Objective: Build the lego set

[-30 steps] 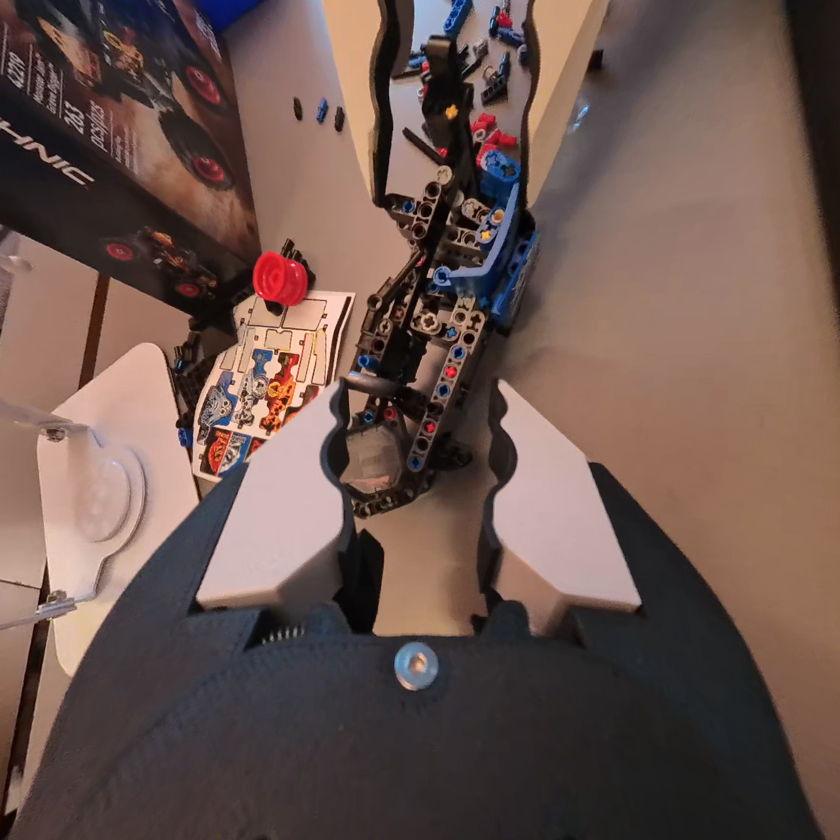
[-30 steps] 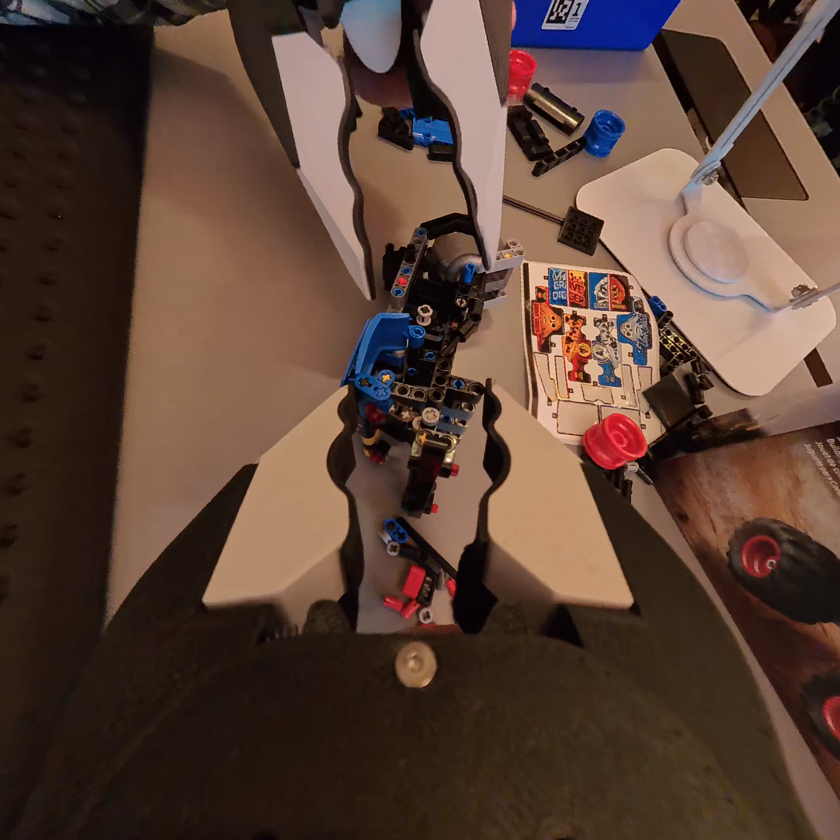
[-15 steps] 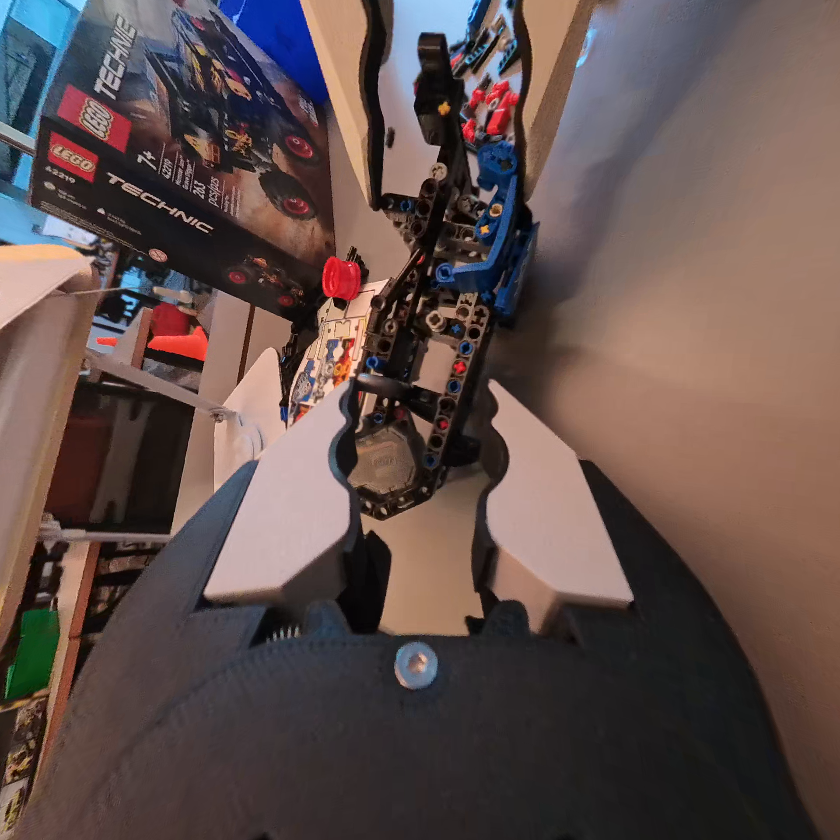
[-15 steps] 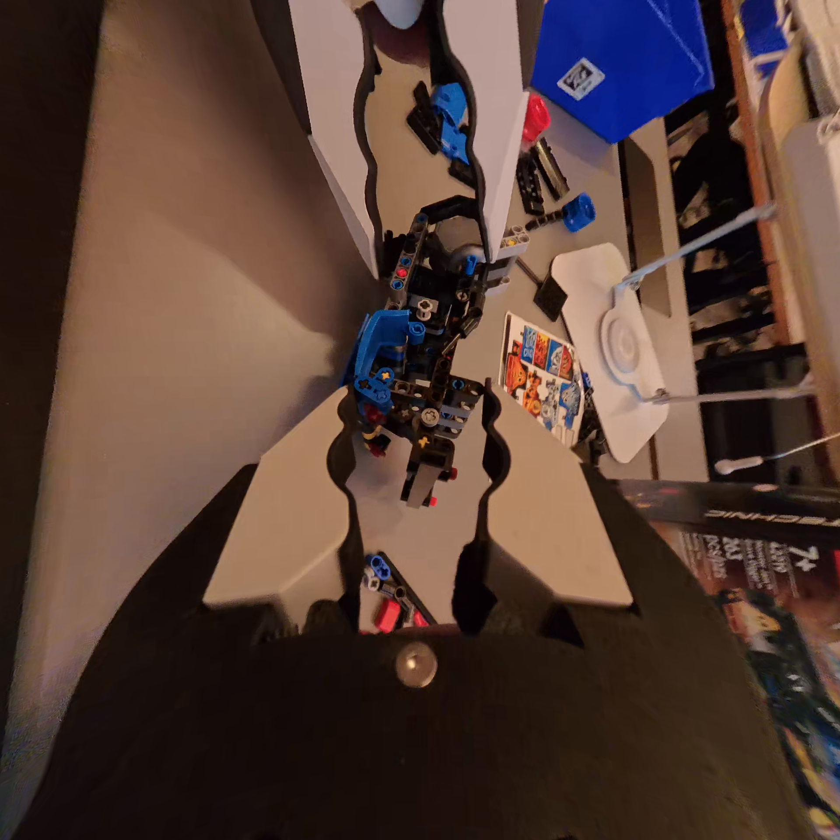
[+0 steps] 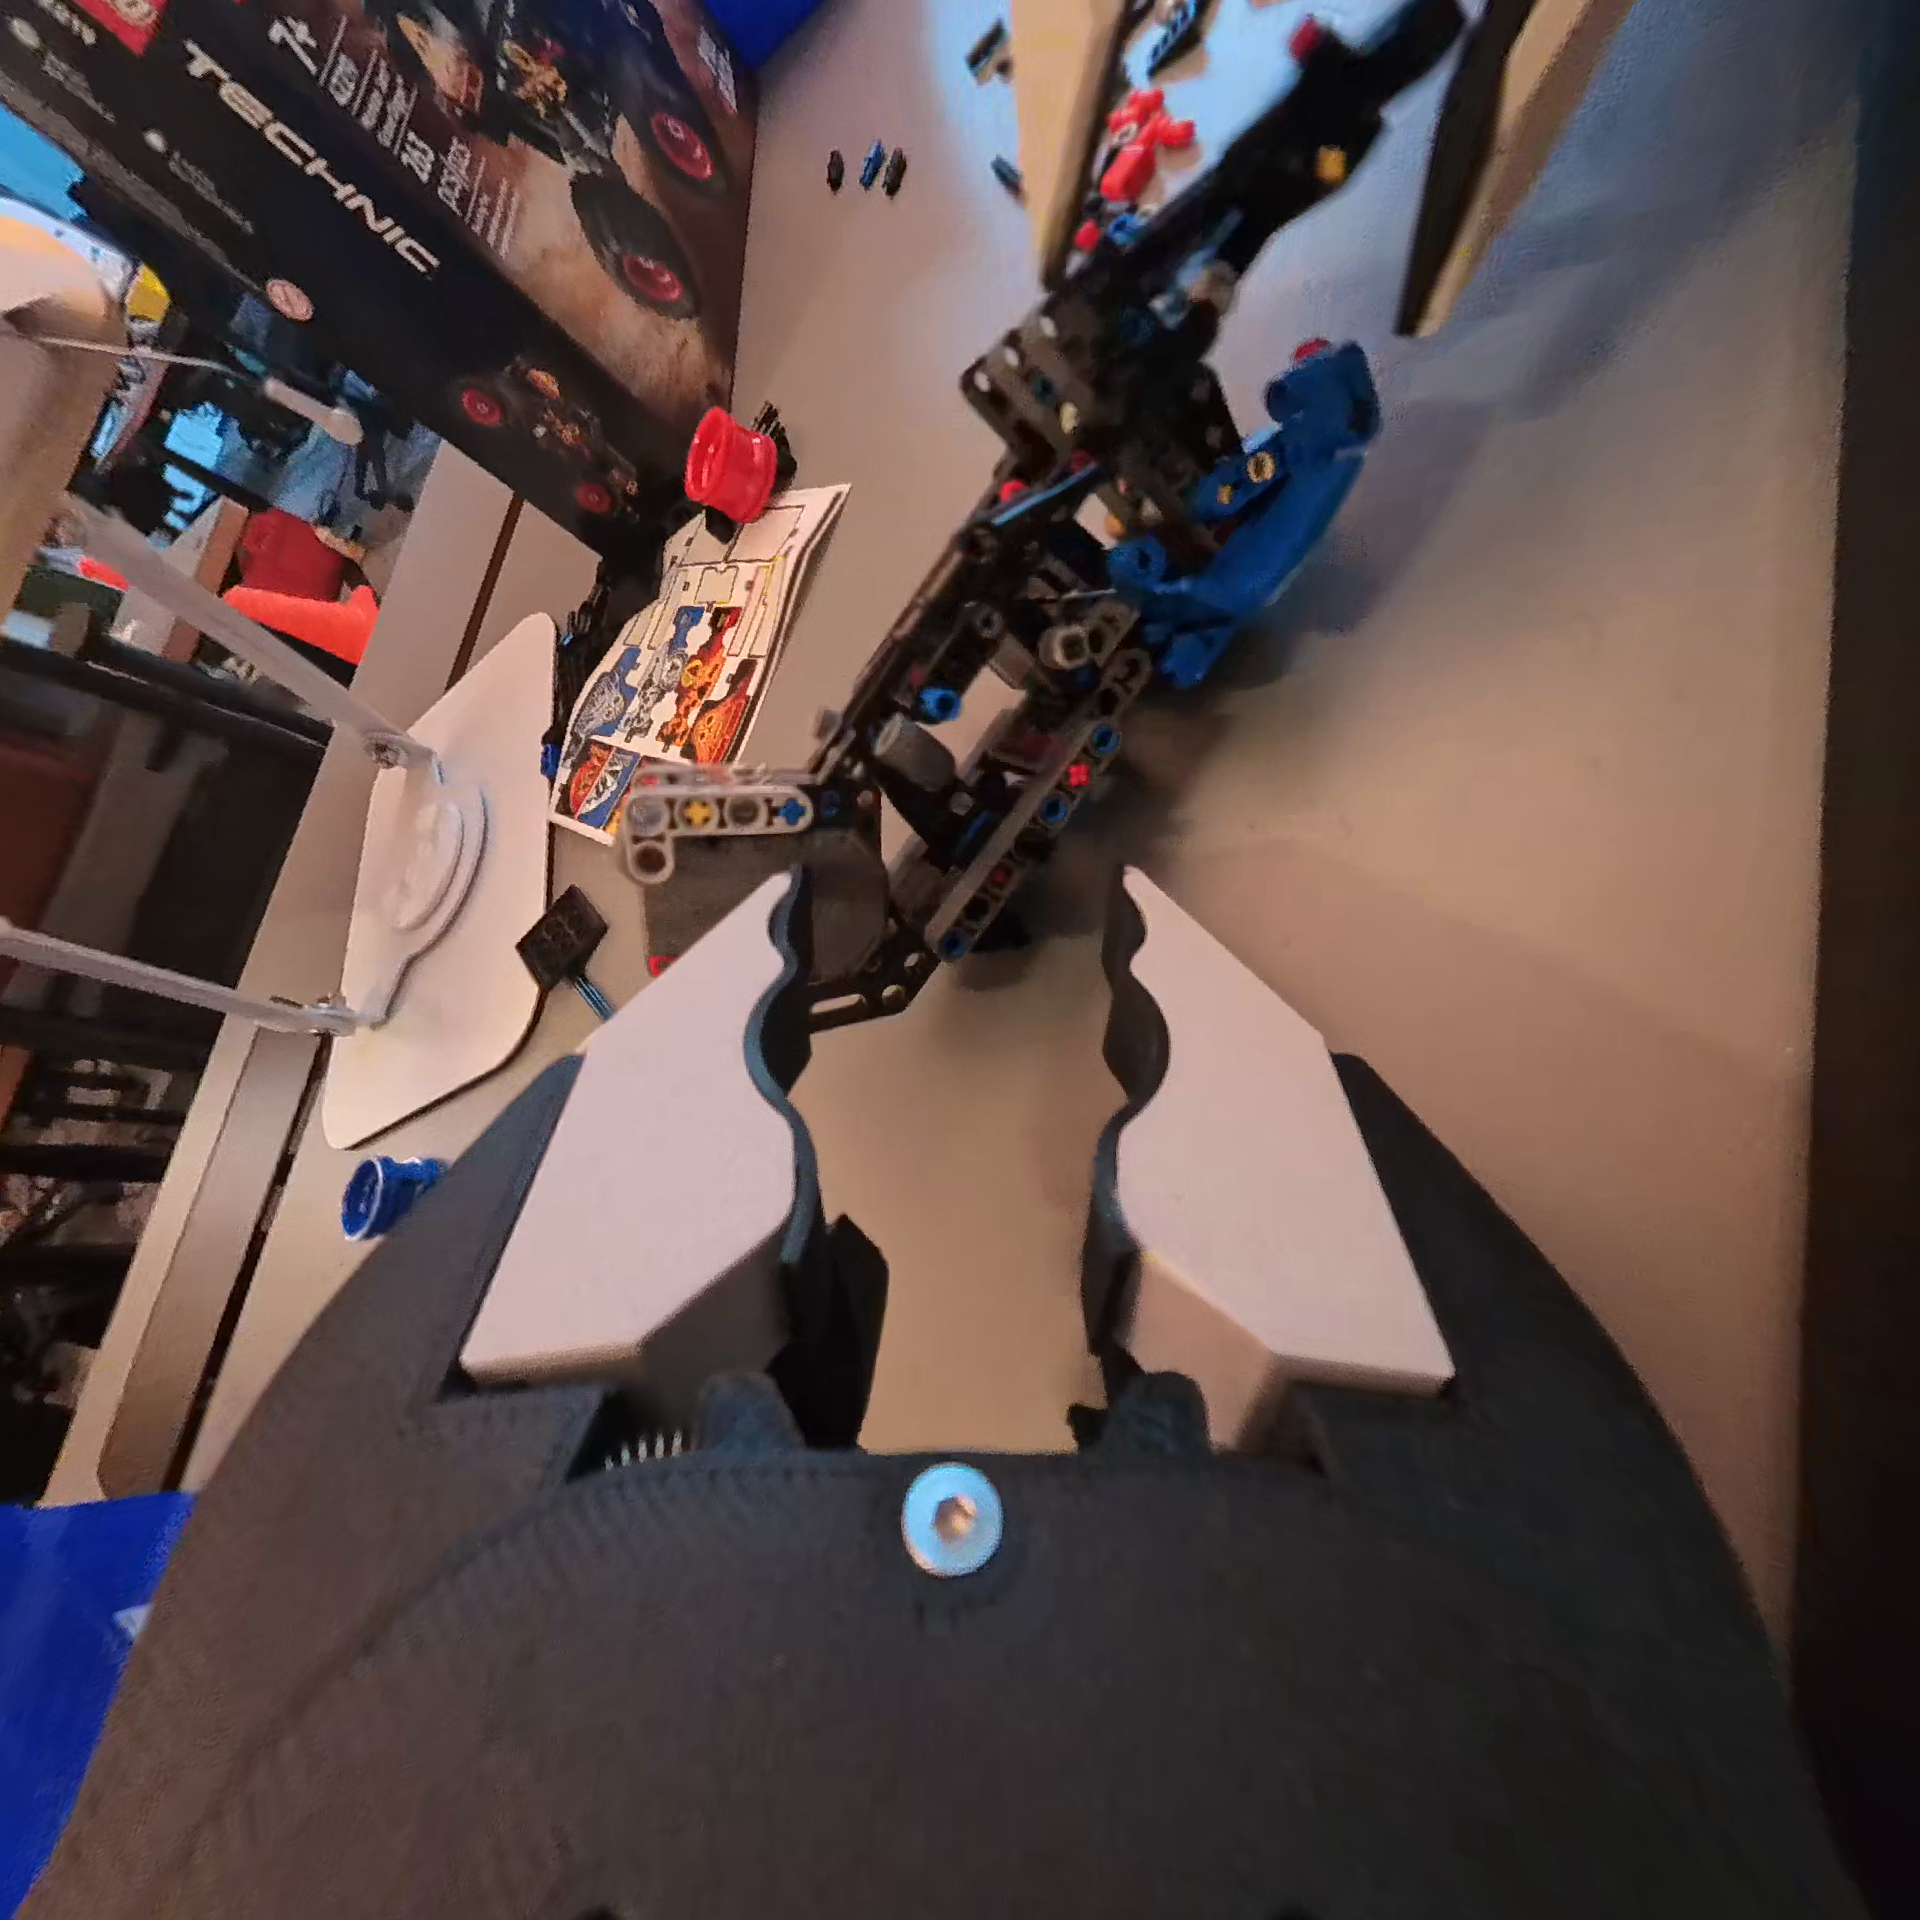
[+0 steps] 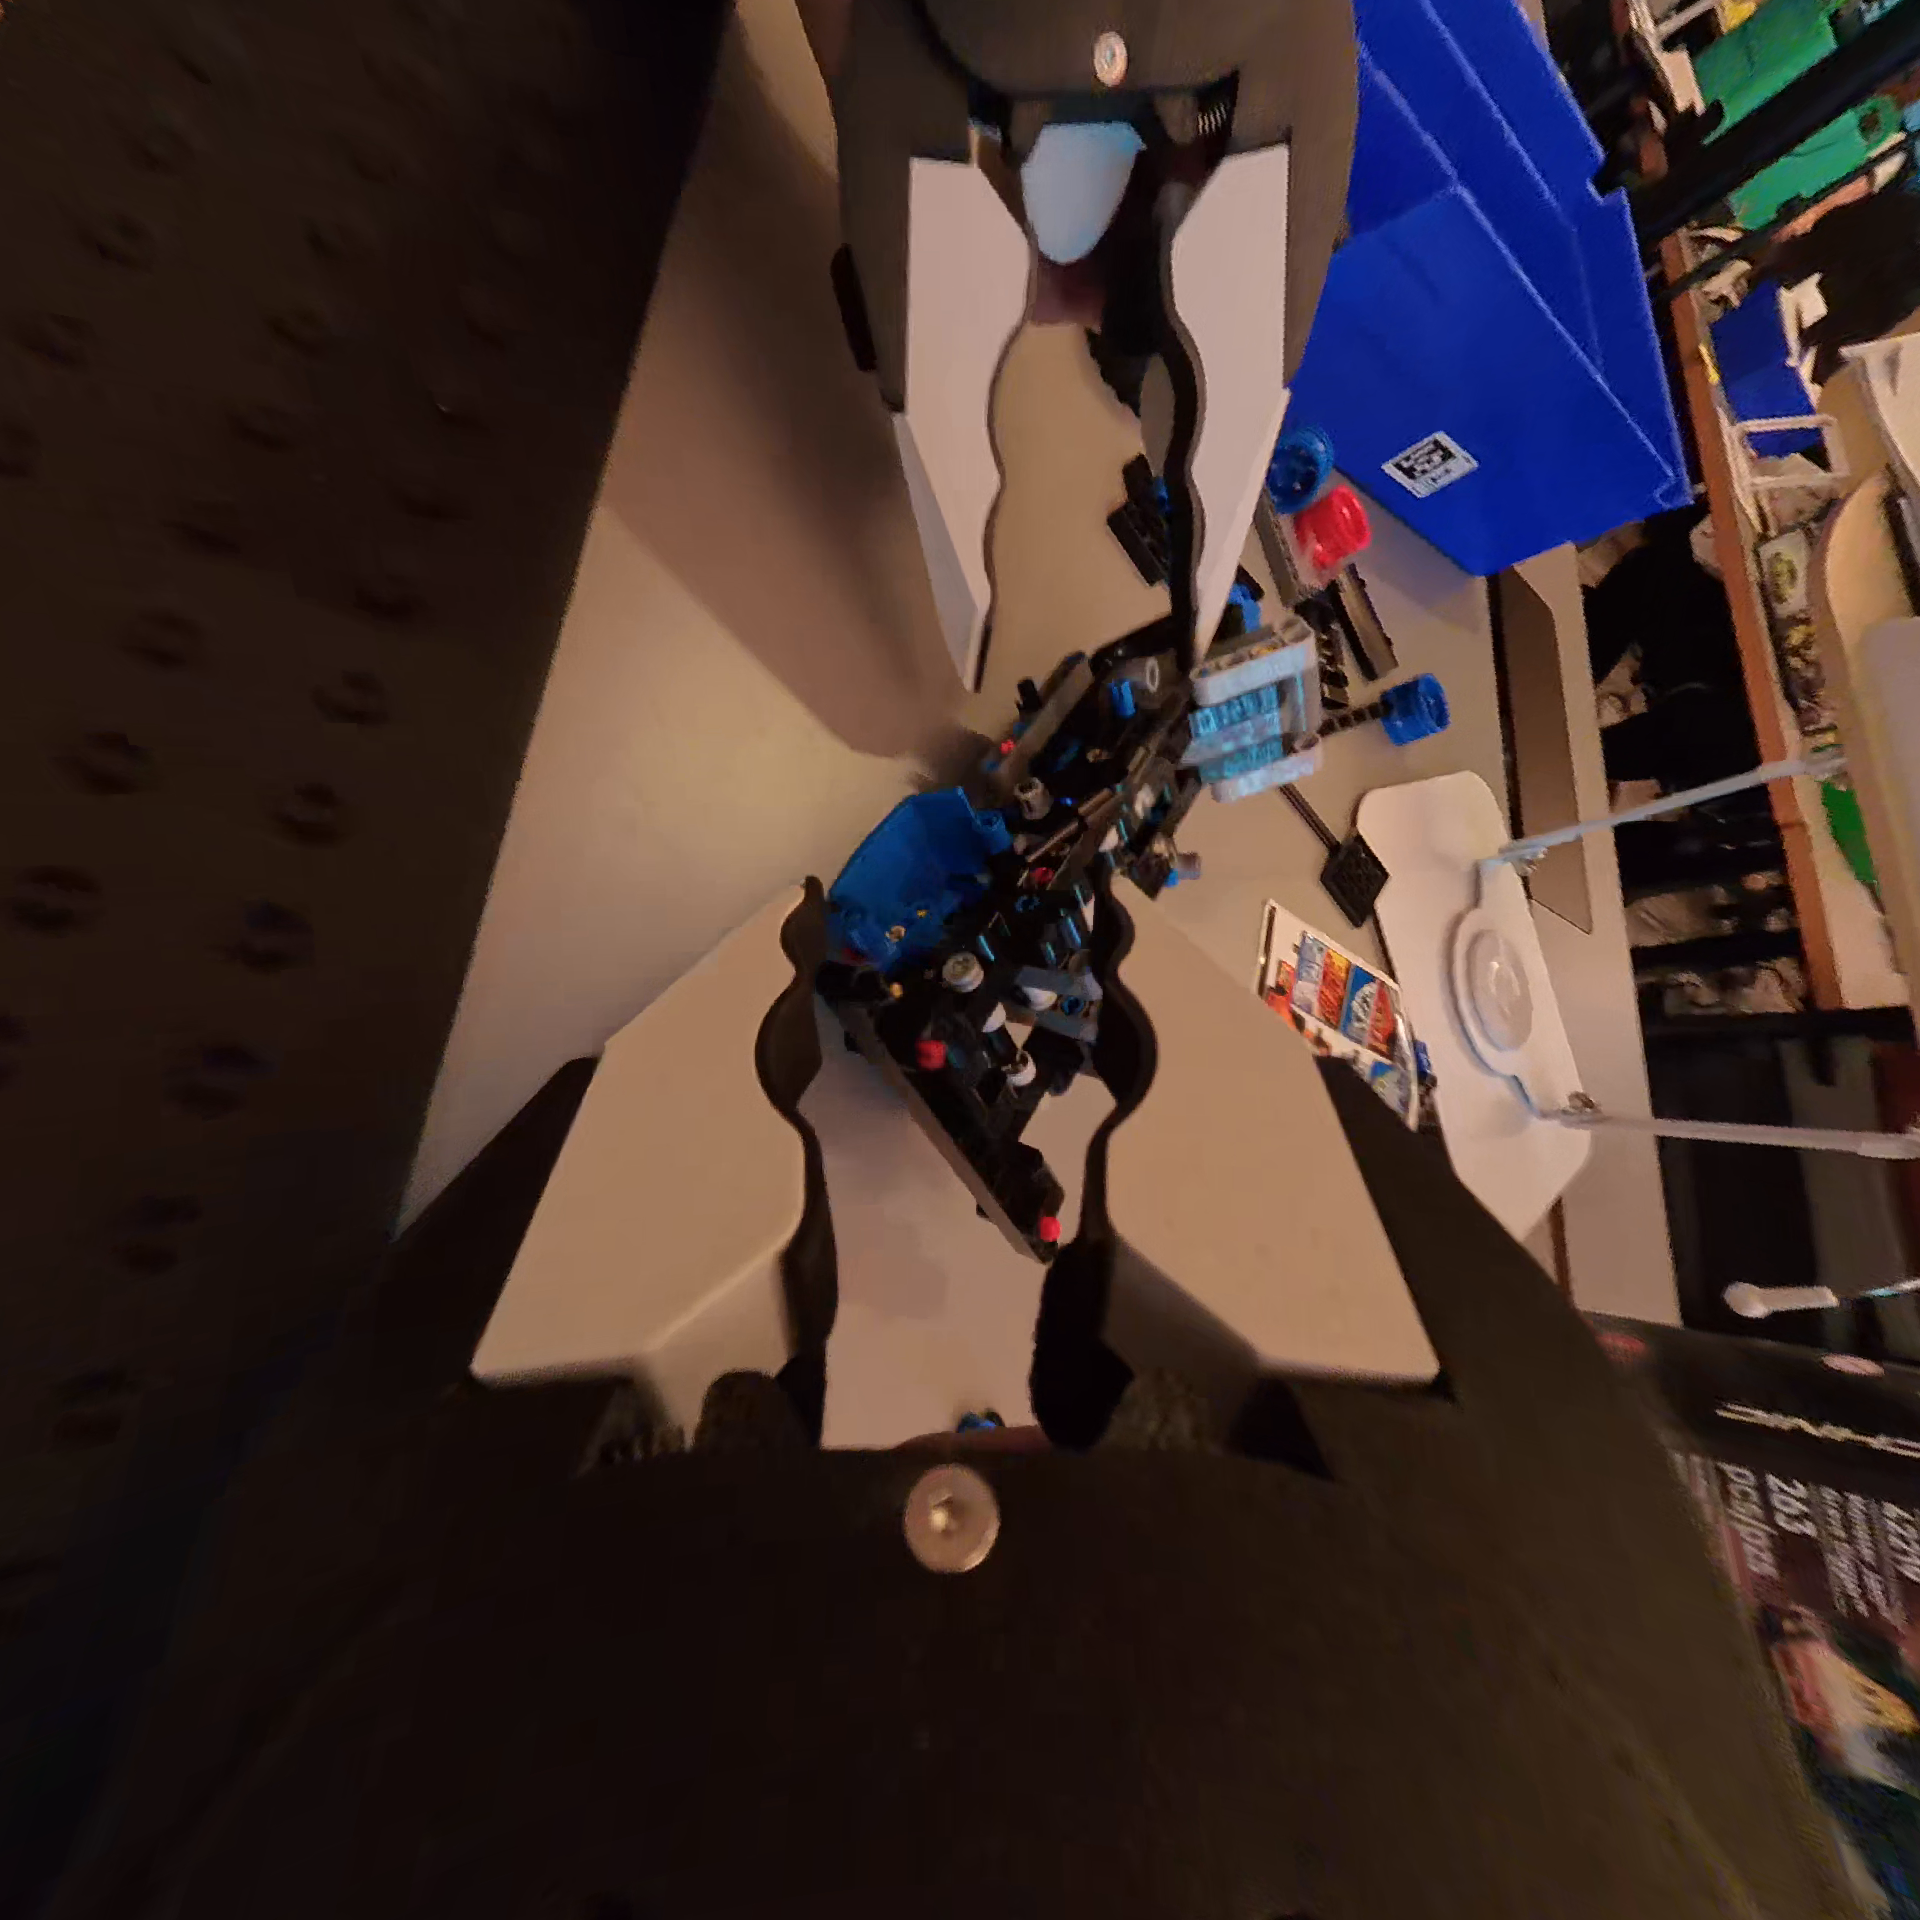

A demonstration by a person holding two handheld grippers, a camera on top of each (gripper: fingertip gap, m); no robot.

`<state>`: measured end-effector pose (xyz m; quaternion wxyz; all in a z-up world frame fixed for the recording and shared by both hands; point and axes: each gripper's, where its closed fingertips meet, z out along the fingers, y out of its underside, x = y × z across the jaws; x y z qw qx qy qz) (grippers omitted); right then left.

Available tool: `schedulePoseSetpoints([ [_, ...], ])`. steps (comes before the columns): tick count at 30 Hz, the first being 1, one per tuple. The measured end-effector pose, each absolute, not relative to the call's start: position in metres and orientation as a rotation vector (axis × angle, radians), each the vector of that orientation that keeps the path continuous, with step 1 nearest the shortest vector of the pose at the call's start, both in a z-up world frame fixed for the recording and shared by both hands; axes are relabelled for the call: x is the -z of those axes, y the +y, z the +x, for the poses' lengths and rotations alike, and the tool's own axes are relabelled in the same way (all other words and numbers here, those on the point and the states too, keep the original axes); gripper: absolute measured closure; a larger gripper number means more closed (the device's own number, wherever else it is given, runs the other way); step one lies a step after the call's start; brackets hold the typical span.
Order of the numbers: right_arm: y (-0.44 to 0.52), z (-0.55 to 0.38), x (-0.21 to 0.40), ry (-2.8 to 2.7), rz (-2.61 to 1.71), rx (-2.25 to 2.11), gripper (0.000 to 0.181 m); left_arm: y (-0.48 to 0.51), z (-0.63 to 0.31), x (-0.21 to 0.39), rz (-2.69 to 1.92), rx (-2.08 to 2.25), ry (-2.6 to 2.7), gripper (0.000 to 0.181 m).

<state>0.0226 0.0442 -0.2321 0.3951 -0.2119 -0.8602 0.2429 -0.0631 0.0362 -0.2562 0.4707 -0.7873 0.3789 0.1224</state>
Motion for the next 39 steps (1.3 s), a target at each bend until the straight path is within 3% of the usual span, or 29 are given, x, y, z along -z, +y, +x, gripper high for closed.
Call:
schedulePoseSetpoints([
  [7,0.05,0.022,0.222,-2.144,-0.679,-0.841,0.122,0.041,-0.071,0.265,-1.984,-0.272,0.868,0.125],
  [21,0.028,0.018,0.248,-2.258,-0.635,-0.776,0.122,0.034,-0.081,0.272,-2.068,-0.221,0.803,0.128],
  [28,0.029,0.022,0.233,-2.213,-0.684,-0.921,0.114,0.022,-0.079,0.272,-2.097,-0.119,0.736,0.126],
  [39,0.062,0.017,0.237,-2.157,-0.957,-1.029,0.106,0.016,-0.078,0.268,-2.102,-0.111,0.645,0.128],
])
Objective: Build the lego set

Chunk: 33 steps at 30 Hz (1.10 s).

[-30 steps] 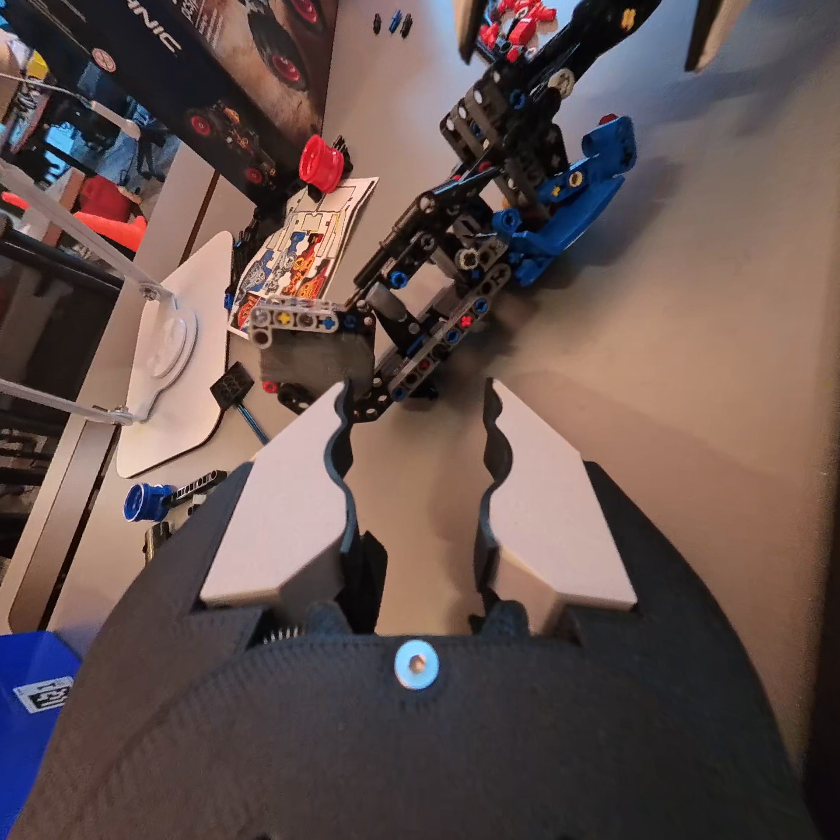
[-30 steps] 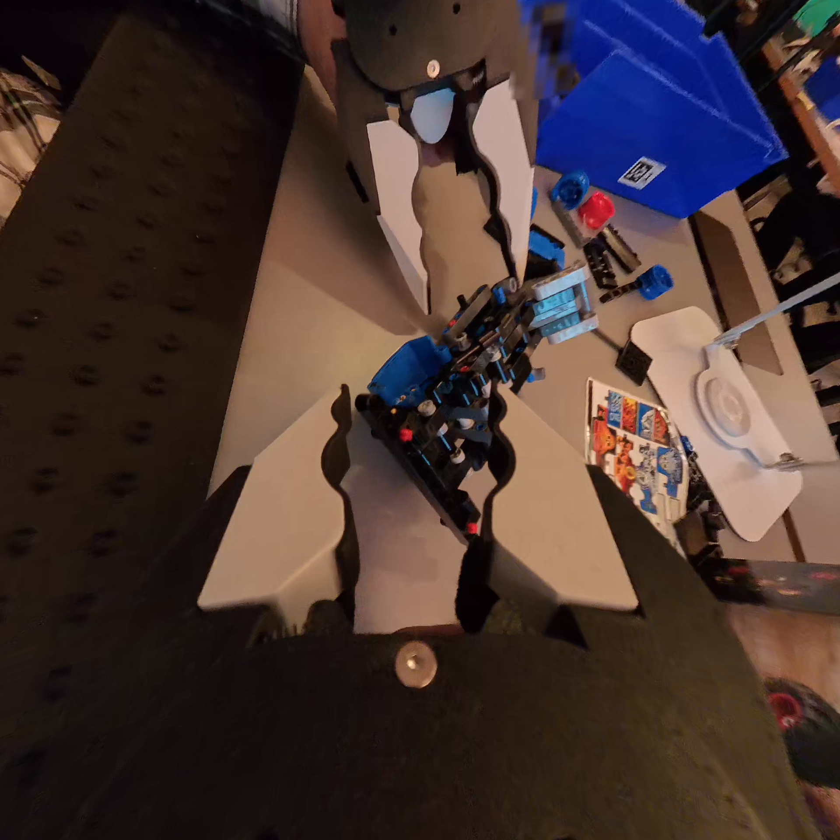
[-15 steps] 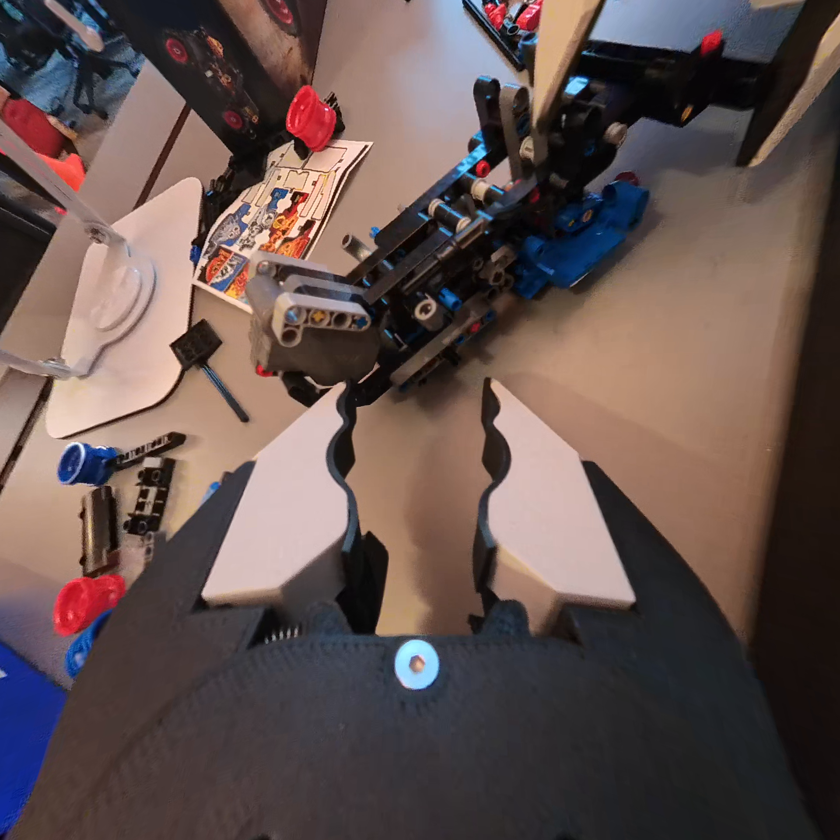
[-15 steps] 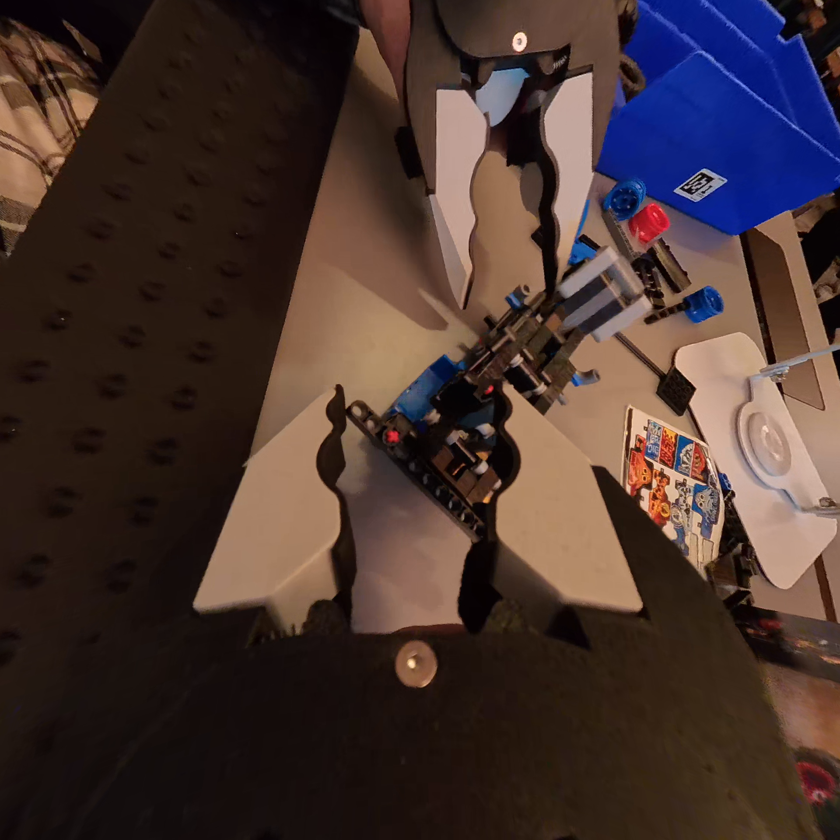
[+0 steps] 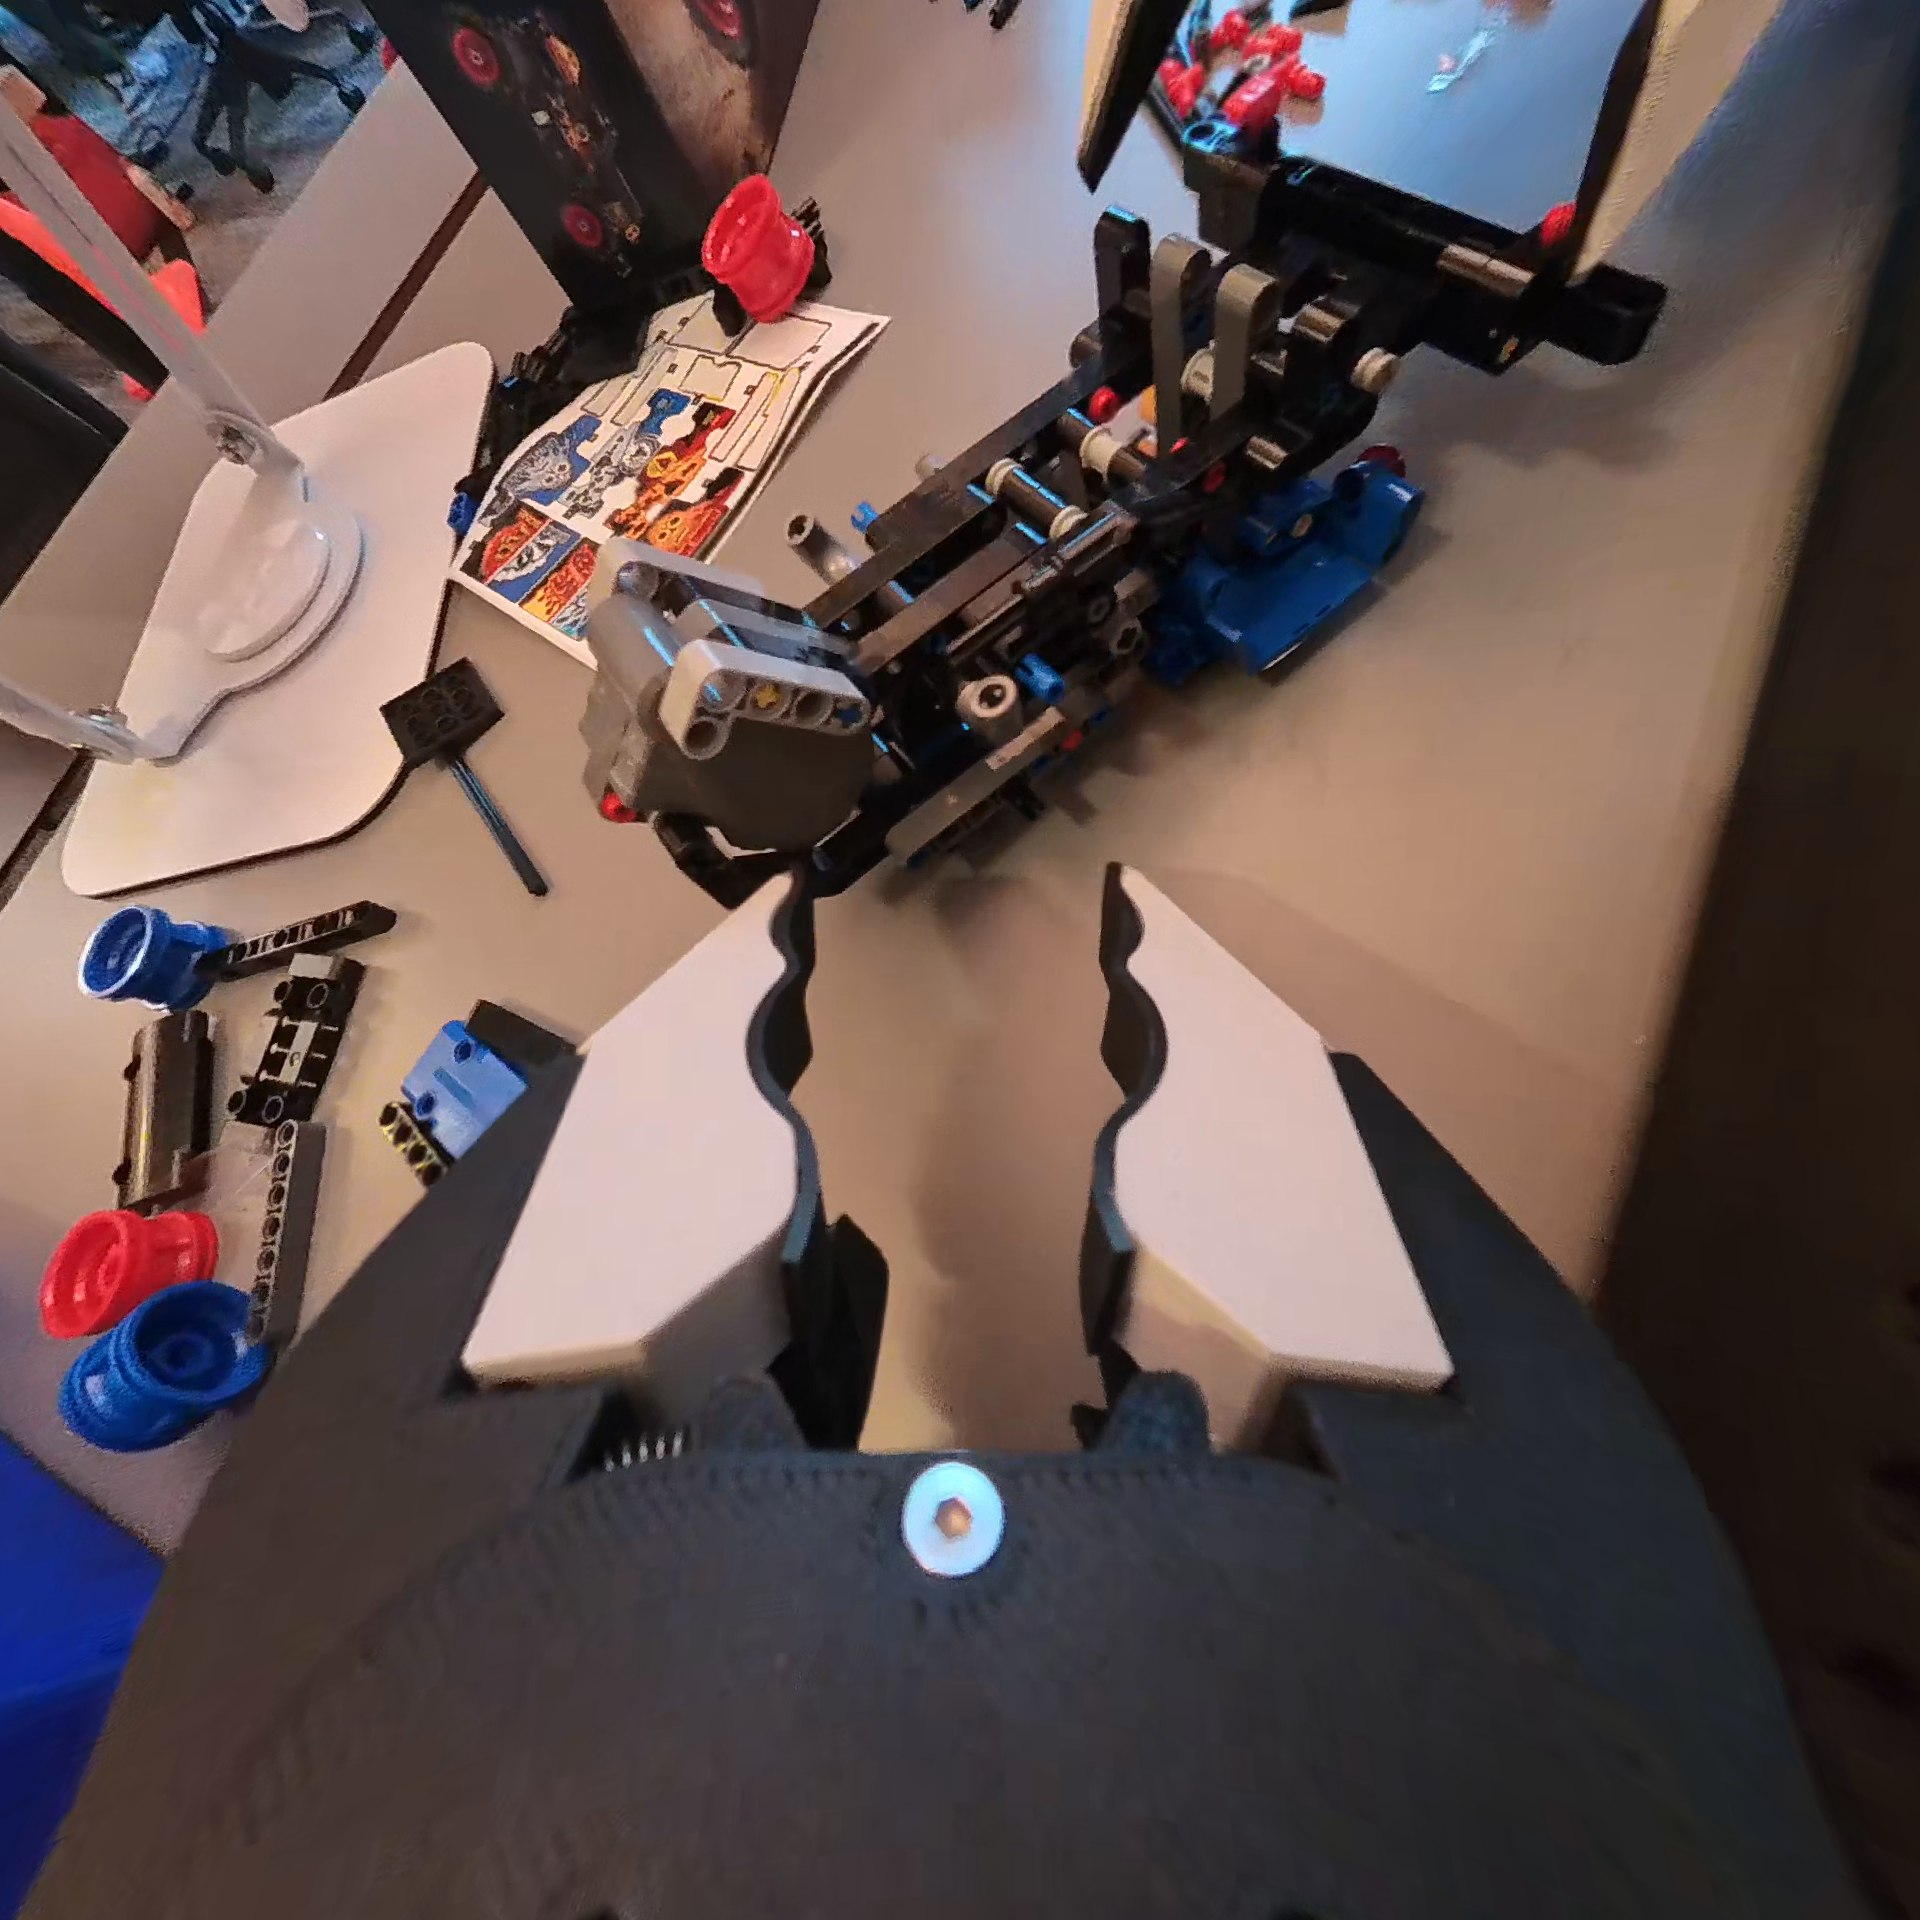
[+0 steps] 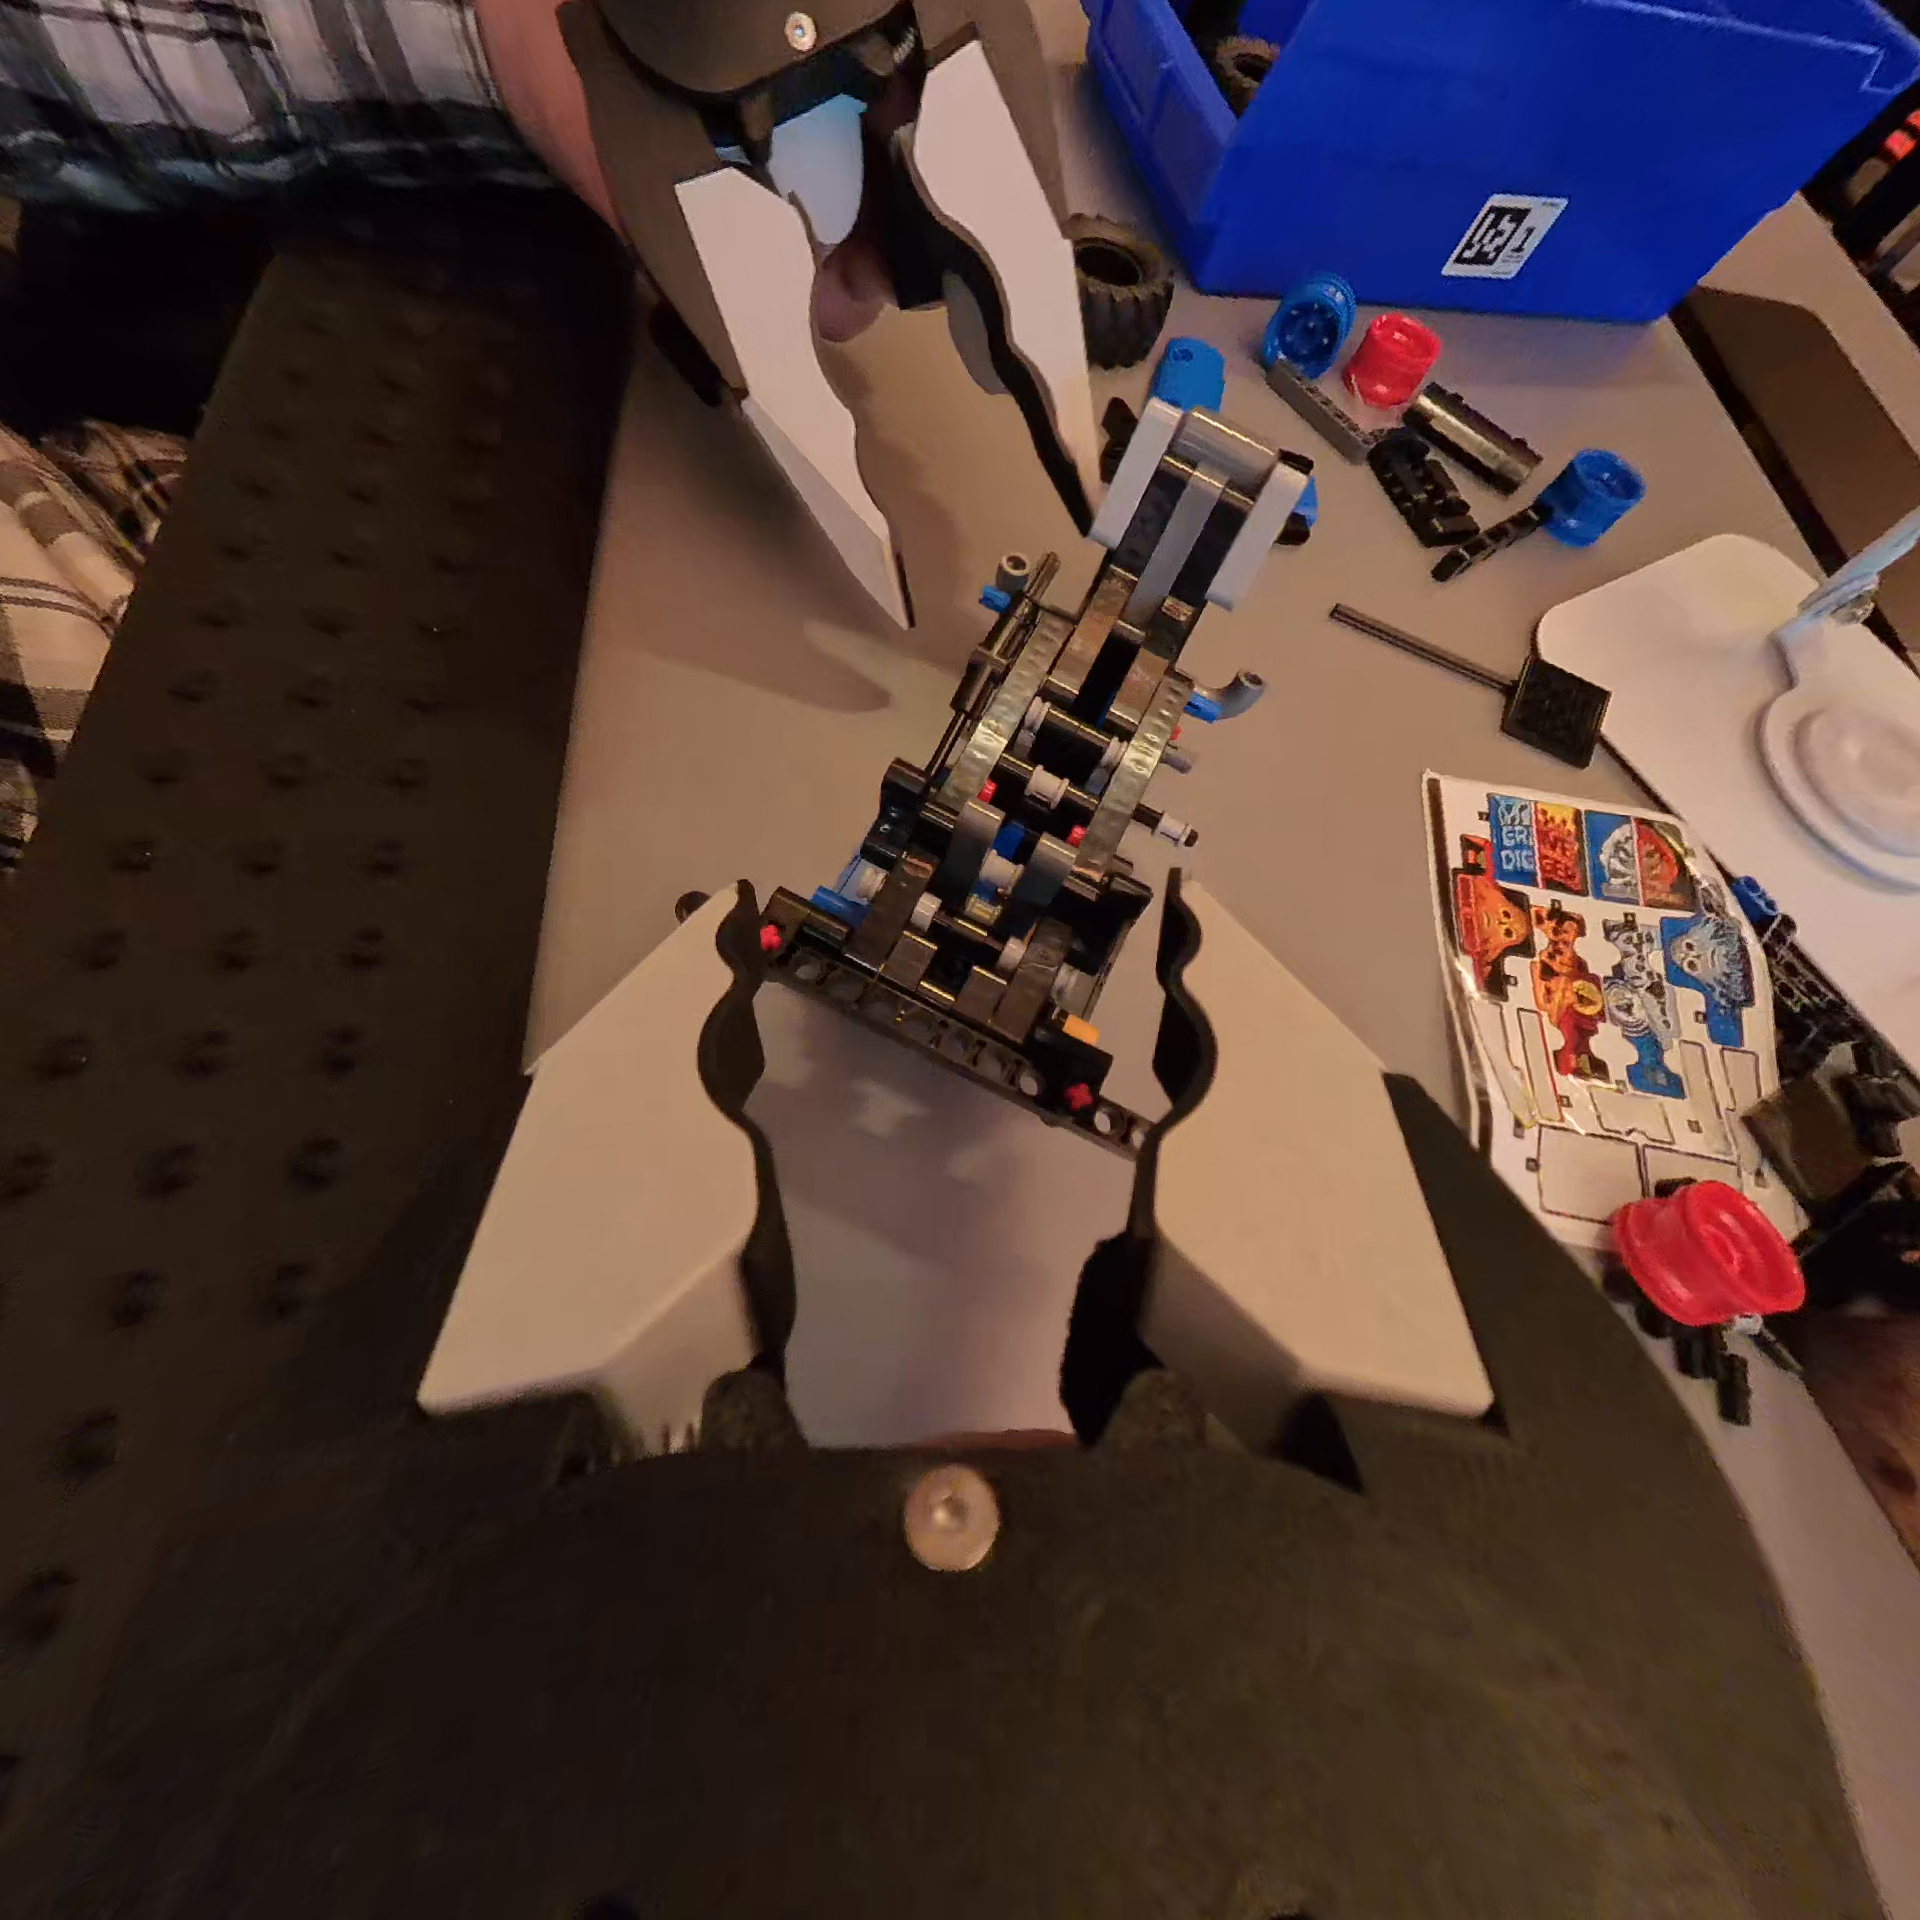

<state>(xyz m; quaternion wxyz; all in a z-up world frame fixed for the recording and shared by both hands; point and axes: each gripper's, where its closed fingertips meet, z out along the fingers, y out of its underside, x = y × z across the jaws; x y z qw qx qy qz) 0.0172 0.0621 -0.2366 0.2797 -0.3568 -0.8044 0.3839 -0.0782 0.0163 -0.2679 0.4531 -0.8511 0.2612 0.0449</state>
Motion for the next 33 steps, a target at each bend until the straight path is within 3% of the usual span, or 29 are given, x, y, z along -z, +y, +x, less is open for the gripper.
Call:
schedulePoseSetpoints([
  [19,0.049,0.026,0.259,-2.281,-1.048,-1.122,0.097,0.043,-0.075,0.278,-2.122,-0.121,0.681,0.128],
  [33,0.057,0.026,0.255,-2.237,-1.072,-1.144,0.101,0.037,-0.074,0.26,-2.025,-0.208,0.686,0.13],
])
